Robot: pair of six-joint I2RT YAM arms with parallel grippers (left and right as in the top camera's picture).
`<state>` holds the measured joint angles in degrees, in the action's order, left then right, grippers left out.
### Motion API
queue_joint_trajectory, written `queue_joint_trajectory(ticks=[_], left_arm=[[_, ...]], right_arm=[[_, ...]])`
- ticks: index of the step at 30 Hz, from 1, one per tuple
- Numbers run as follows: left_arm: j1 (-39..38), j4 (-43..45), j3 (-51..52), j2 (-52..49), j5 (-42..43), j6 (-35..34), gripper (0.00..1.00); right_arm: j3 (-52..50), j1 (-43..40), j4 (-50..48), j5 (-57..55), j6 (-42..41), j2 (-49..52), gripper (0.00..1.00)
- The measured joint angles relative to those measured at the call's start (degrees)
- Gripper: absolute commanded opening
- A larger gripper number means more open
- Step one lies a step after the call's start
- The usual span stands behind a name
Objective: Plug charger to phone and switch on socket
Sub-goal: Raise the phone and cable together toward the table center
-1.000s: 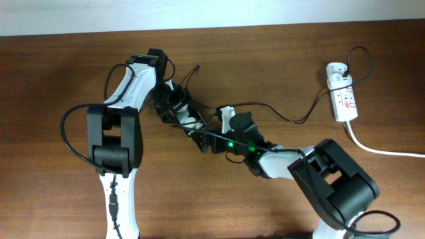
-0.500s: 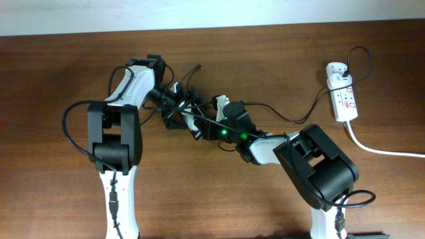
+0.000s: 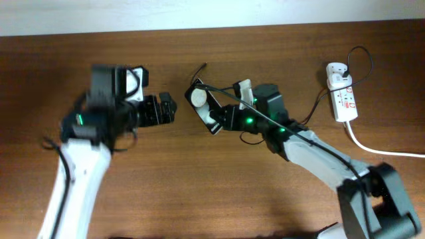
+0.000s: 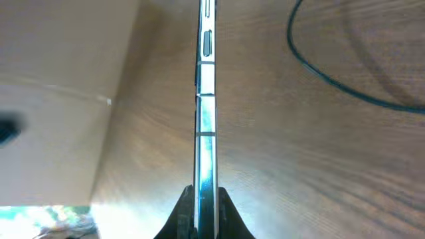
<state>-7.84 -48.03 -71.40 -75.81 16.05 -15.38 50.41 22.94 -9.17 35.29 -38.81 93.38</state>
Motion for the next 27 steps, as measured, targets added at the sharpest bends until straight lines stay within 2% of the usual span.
queue_joint_trajectory(ticks=[1, 2, 3, 4, 6, 10, 14, 17, 21, 27], left_arm=[[0.0, 4.28, 6.08, 3.5, 0.7, -0.09, 0.99], [-0.02, 12.68, 15.13, 8.31, 2.32, -1.31, 0.99], [0.0, 17.31, 18.62, 9.6, 3.08, -2.45, 0.99], [0.07, 28.98, 25.44, 10.64, 5.88, -4.5, 0.99], [-0.02, 40.74, 32.46, 9.55, 10.84, -7.72, 0.99], [-0.5, 53.62, 34.56, 2.1, 16.24, -13.09, 0.99], [-4.35, 74.82, 35.12, -10.47, 21.46, -22.34, 0.99], [-5.68, 89.68, 35.08, -16.02, 23.47, -30.38, 0.99], [-6.08, 98.6, 35.12, -18.71, 24.3, -39.28, 0.99], [-7.15, 109.09, 35.06, -20.31, 24.5, -47.52, 0.99]], right_arm=[[0.0, -0.52, 0.59, 2.25, -0.17, -1.05, 0.04], [0.0, -0.79, 0.74, 4.87, -0.42, -1.31, 0.04], [0.0, -0.79, 0.96, 6.36, -1.05, -1.29, 0.04], [-0.02, -0.9, 1.22, 8.41, -2.21, -1.31, 0.04], [-0.04, -1.7, 1.29, 10.16, -4.92, -1.31, 0.04], [-0.07, -8.07, 1.07, 13.38, -8.66, -1.31, 0.04], [-0.07, -8.81, -2.95, 14.82, -11.8, -1.4, 0.04], [-0.07, -8.81, -4.66, 15.17, -13.51, -1.4, 0.04], [-0.09, -8.04, -9.84, 15.19, -16.33, -1.4, 0.04], [-0.11, -4.55, -15.37, 15.21, -18.58, 1.84, 0.04]])
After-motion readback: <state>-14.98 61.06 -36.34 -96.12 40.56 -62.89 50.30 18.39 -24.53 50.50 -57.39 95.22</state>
